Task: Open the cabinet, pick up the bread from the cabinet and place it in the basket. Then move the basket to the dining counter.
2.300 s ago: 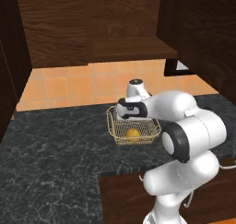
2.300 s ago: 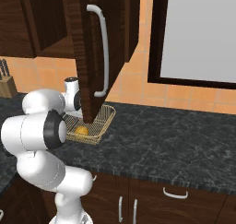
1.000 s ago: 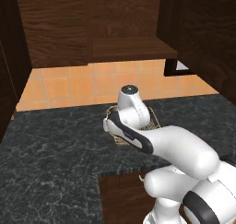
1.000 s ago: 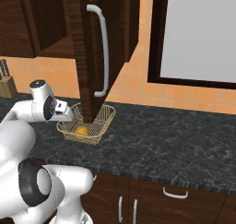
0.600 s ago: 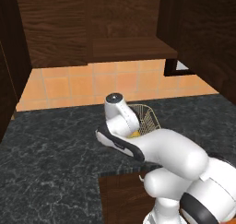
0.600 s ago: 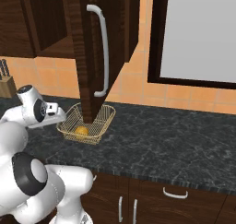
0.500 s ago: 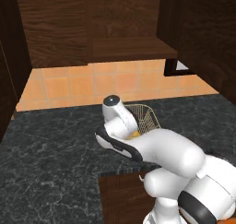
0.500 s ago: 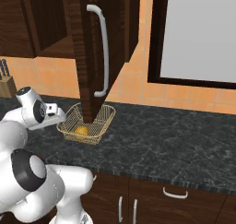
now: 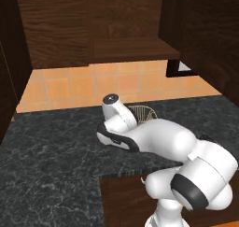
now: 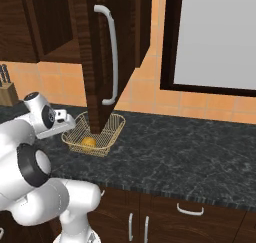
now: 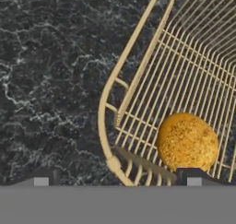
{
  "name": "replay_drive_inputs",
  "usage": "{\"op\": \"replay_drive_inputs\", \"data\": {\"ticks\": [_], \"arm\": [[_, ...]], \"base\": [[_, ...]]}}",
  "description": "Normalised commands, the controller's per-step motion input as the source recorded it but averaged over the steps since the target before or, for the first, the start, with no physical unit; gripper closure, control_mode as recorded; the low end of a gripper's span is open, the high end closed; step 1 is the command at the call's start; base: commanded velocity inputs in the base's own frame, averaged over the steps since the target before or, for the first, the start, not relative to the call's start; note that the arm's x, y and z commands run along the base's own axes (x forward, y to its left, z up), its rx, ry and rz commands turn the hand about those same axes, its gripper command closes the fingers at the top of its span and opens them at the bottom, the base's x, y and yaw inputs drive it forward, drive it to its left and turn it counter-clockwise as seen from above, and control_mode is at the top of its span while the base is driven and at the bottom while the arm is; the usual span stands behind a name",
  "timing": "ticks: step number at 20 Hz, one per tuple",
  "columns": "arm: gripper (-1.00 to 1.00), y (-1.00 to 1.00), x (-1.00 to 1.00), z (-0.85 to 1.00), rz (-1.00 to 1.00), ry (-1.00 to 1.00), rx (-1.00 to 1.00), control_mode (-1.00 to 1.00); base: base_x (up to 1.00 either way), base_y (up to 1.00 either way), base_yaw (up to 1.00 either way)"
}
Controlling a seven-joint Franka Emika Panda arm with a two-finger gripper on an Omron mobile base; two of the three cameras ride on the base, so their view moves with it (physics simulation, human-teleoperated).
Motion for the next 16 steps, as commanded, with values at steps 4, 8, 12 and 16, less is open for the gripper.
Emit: {"op": "replay_drive_inputs", "data": {"ticks": [4,8,12,16], "arm": [[-1.00,0.00,0.05,-0.28,0.02,0.00,0.00,-1.00],[-1.00,0.00,0.00,-0.32,0.07,0.00,0.00,-1.00],[-1.00,0.00,0.14,-0.32,0.07,0.00,0.00,-1.00],[-1.00,0.00,0.25,-0.31,0.06,0.00,0.00,-1.00]], "base": [[0.00,0.00,0.00],[0.00,0.00,0.00],[0.00,0.00,0.00],[0.00,0.00,0.00]]}}
